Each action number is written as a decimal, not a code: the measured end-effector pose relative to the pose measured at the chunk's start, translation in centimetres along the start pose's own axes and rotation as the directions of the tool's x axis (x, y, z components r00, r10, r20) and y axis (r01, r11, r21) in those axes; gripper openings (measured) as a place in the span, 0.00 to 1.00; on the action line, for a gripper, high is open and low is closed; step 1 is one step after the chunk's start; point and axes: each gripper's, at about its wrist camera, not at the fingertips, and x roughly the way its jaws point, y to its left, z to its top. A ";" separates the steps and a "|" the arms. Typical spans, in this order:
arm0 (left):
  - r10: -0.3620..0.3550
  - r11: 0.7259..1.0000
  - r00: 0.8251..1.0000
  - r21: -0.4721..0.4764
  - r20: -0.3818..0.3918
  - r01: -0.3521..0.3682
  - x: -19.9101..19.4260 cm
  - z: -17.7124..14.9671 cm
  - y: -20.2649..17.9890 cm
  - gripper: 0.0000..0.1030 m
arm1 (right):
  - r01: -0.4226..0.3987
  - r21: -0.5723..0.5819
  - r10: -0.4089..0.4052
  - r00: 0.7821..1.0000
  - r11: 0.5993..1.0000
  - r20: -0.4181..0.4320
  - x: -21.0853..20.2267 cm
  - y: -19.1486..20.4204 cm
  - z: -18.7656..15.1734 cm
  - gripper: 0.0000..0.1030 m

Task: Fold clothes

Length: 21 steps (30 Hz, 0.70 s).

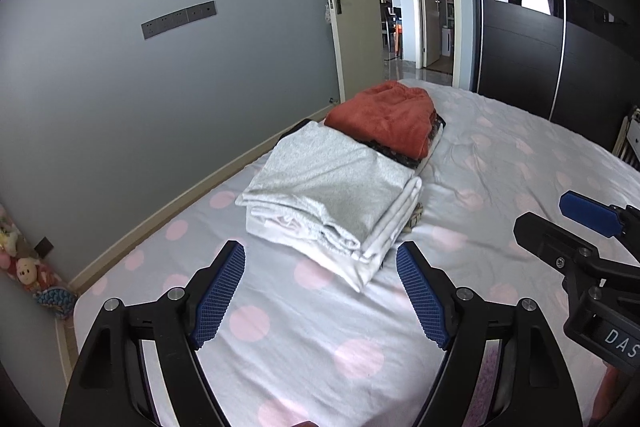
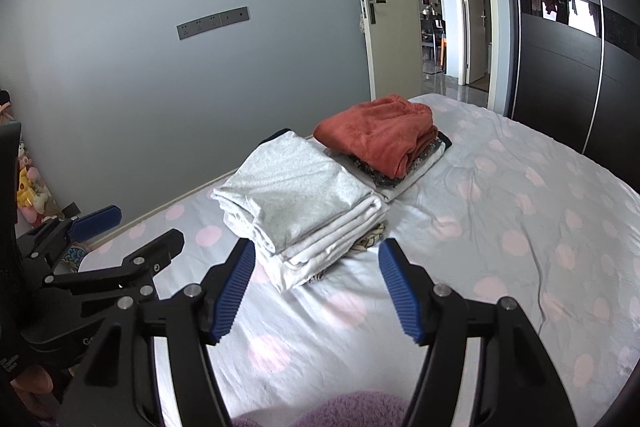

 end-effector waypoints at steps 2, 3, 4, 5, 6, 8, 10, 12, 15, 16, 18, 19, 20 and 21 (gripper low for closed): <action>-0.003 1.000 1.000 0.001 -0.002 0.003 -0.5 -0.8 -0.2 0.77 | -0.007 0.006 0.007 1.000 1.000 -0.006 -0.3 0.1 -0.9 0.61; -0.002 1.000 1.000 0.004 -0.004 0.002 -0.7 -1.1 -0.4 0.77 | -0.009 0.011 0.009 1.000 1.000 -0.009 -0.4 0.1 -1.3 0.61; -0.001 1.000 1.000 0.008 -0.006 0.001 -0.9 -1.4 -0.5 0.77 | -0.007 0.015 0.007 1.000 1.000 -0.010 -0.5 0.1 -1.7 0.61; 0.000 1.000 1.000 0.012 -0.009 0.000 -1.0 -1.7 -0.6 0.77 | -0.006 0.016 0.006 1.000 1.000 -0.009 -0.7 0.1 -2.1 0.61; 0.000 1.000 1.000 0.014 -0.012 0.000 -1.1 -2.0 -0.7 0.77 | -0.004 0.017 0.004 1.000 1.000 -0.008 -0.9 0.1 -2.4 0.61; 0.002 1.000 1.000 0.017 -0.018 -0.001 -1.3 -2.4 -0.8 0.77 | -0.001 0.019 0.001 1.000 1.000 -0.006 -1.3 0.1 -3.0 0.61; 0.007 1.000 1.000 0.020 -0.019 -0.006 -1.7 -2.7 -0.9 0.77 | 0.001 0.022 0.000 1.000 1.000 -0.007 -1.6 0.1 -3.4 0.61; 0.011 1.000 1.000 0.025 -0.014 -0.011 -2.1 -2.8 -1.0 0.77 | 0.002 0.027 -0.002 1.000 1.000 -0.008 -1.9 0.0 -3.7 0.61; 0.015 0.999 1.000 0.029 -0.002 -0.015 -2.7 -2.7 -1.1 0.77 | 0.004 0.033 -0.004 1.000 0.999 0.002 -2.5 -0.1 -3.8 0.61; 0.015 0.999 1.000 0.030 0.002 -0.015 -2.9 -2.7 -1.2 0.77 | 0.004 0.035 -0.004 1.000 0.999 0.005 -2.7 -0.1 -3.8 0.61; 0.015 0.999 1.000 0.032 0.008 -0.015 -3.3 -2.7 -1.2 0.77 | 0.006 0.036 -0.006 1.000 0.999 0.010 -3.0 -0.2 -3.8 0.61; 0.014 0.999 1.000 0.034 0.012 -0.015 -3.5 -2.6 -1.3 0.77 | 0.006 0.036 -0.006 1.000 0.999 0.013 -3.1 -0.2 -3.8 0.61; 0.014 0.999 1.000 0.035 0.016 -0.015 -3.7 -2.6 -1.3 0.77 | 0.005 0.037 -0.006 1.000 0.999 0.016 -3.3 -0.2 -3.8 0.61; 0.016 0.999 1.000 0.036 0.019 -0.016 -3.8 -2.6 -1.4 0.77 | 0.005 0.036 -0.006 1.000 0.999 0.018 -3.4 -0.1 -3.8 0.61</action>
